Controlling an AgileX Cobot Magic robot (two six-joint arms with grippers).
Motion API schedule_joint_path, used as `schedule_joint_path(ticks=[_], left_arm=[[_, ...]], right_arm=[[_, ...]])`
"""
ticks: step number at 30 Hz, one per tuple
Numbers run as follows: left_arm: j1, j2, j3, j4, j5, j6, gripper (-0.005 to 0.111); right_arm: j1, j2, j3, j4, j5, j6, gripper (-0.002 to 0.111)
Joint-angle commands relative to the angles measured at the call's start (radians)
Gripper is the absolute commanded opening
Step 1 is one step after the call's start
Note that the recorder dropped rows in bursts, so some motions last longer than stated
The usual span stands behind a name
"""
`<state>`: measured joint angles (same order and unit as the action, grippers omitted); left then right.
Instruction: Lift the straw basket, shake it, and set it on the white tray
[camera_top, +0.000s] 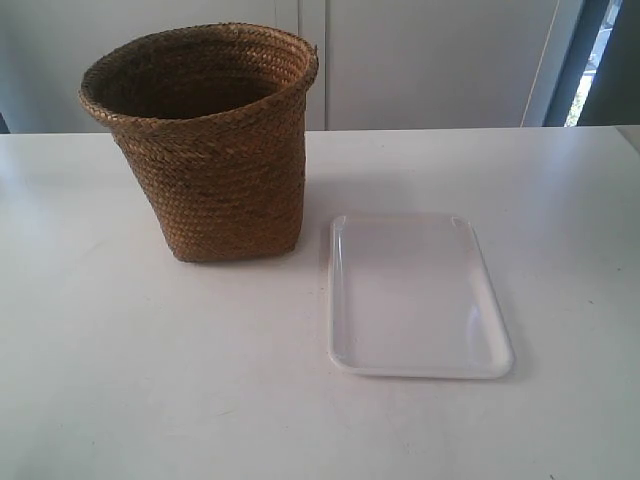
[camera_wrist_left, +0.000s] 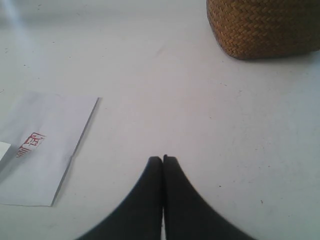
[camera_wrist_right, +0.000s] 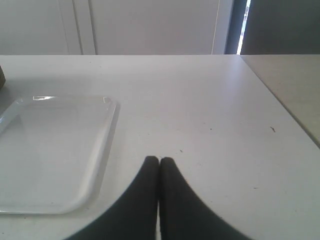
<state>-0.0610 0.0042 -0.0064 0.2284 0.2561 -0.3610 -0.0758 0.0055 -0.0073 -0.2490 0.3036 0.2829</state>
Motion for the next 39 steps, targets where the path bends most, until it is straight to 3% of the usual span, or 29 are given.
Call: schedule_joint_path(ticks=[1, 11, 14, 21, 27, 35, 39], left_arm=[[0.001, -0.004, 0.006, 0.03, -0.003, 0.032, 0.0], [-0.017, -0.004, 0.006, 0.054, -0.003, 0.082, 0.0], [-0.026, -0.004, 0.006, 0.036, -0.061, 0.086, 0.0], [-0.026, -0.004, 0.006, -0.122, -0.113, -0.083, 0.0], [-0.026, -0.004, 0.006, -0.14, -0.125, -0.092, 0.0], [-0.026, -0.004, 0.006, -0.141, -0.365, -0.108, 0.0], [-0.022, -0.004, 0.006, -0.141, -0.38, -0.108, 0.0]], right_arm=[[-0.004, -0.006, 0.007, -0.005, -0.002, 0.003, 0.0], [-0.004, -0.006, 0.007, -0.013, -0.016, 0.003, 0.0], [-0.004, -0.006, 0.007, -0.013, -0.014, 0.003, 0.0], [-0.004, -0.006, 0.007, -0.013, -0.014, 0.003, 0.0], [-0.004, -0.006, 0.007, -0.018, -0.018, 0.001, 0.0], [-0.004, -0.006, 0.007, -0.018, -0.272, 0.003, 0.0], [-0.004, -0.006, 0.007, -0.014, -0.39, 0.039, 0.0]])
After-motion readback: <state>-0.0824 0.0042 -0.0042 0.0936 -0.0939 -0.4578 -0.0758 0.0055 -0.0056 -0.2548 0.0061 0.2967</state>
